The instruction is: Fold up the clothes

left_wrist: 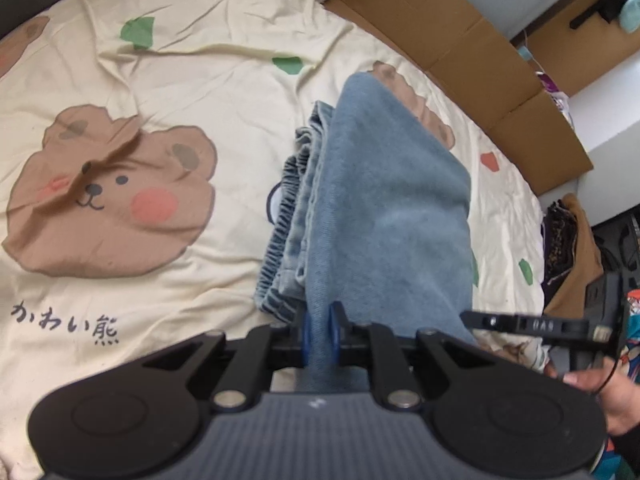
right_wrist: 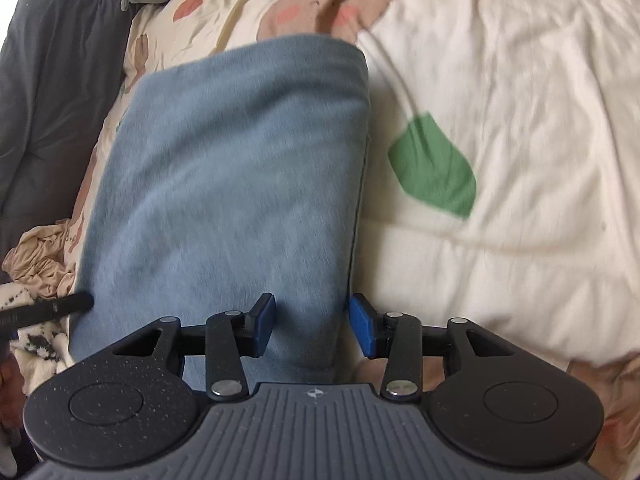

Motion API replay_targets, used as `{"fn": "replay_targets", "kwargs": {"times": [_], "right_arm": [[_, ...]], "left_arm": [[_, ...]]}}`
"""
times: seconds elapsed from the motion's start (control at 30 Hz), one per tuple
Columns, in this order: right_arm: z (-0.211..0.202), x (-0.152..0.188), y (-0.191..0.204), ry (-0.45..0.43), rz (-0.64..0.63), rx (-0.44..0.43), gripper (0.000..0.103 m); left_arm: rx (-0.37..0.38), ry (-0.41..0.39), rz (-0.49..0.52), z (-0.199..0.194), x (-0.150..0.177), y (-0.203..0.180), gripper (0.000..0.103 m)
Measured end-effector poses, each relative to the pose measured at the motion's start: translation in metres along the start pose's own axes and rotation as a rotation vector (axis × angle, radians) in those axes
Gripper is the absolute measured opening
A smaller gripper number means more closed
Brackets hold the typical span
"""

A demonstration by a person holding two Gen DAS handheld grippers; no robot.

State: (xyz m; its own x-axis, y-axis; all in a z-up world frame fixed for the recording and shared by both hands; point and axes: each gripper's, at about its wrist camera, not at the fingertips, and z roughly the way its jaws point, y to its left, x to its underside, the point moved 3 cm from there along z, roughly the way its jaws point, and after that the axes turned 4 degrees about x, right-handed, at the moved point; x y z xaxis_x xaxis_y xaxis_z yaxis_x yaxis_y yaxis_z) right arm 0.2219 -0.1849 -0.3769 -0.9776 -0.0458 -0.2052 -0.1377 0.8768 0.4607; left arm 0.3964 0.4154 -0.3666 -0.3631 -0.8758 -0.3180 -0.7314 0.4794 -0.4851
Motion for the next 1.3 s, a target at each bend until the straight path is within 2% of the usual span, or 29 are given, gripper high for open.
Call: {"fn": "replay_targets", "kwargs": {"times": [0.07, 0.23, 0.33, 0.53, 0.73, 0.93, 1.07, 1.3], "right_arm": [[0.002, 0.008, -0.004, 0.017, 0.026, -0.042, 0.048], [0.004, 0.021, -0.004, 0.076, 0.03, -0.109, 0.046], [0.006, 0.028, -0.005, 0.097, 0.038, -0.152, 0.045], [0.002, 0.029, -0.014, 0.095, 0.056, -0.205, 0.044], [0.007, 0.03, -0.009, 0.041, 0.027, -0.206, 0.044], [0.015, 0.03, -0.012, 0.016, 0.083, -0.225, 0.045], [0.029, 0.041, -0.008, 0.044, 0.143, -0.259, 0.042], [0.029, 0.049, -0.002, 0.112, 0.184, -0.332, 0.035]], "left_arm": [[-0.009, -0.001, 0.004, 0.0, -0.005, -0.001, 0.023], [-0.024, -0.022, 0.028, 0.006, -0.021, -0.004, 0.035], [-0.032, -0.033, 0.043, 0.014, -0.032, -0.007, 0.037], [-0.045, -0.042, 0.076, 0.03, -0.046, -0.009, 0.047], [-0.017, -0.039, 0.072, 0.046, -0.054, -0.007, 0.048], [-0.027, -0.036, 0.095, 0.054, -0.05, -0.004, 0.05], [-0.037, -0.027, 0.093, 0.059, -0.049, 0.004, 0.05], [-0.036, -0.029, 0.067, 0.061, -0.05, 0.014, 0.05]]}}
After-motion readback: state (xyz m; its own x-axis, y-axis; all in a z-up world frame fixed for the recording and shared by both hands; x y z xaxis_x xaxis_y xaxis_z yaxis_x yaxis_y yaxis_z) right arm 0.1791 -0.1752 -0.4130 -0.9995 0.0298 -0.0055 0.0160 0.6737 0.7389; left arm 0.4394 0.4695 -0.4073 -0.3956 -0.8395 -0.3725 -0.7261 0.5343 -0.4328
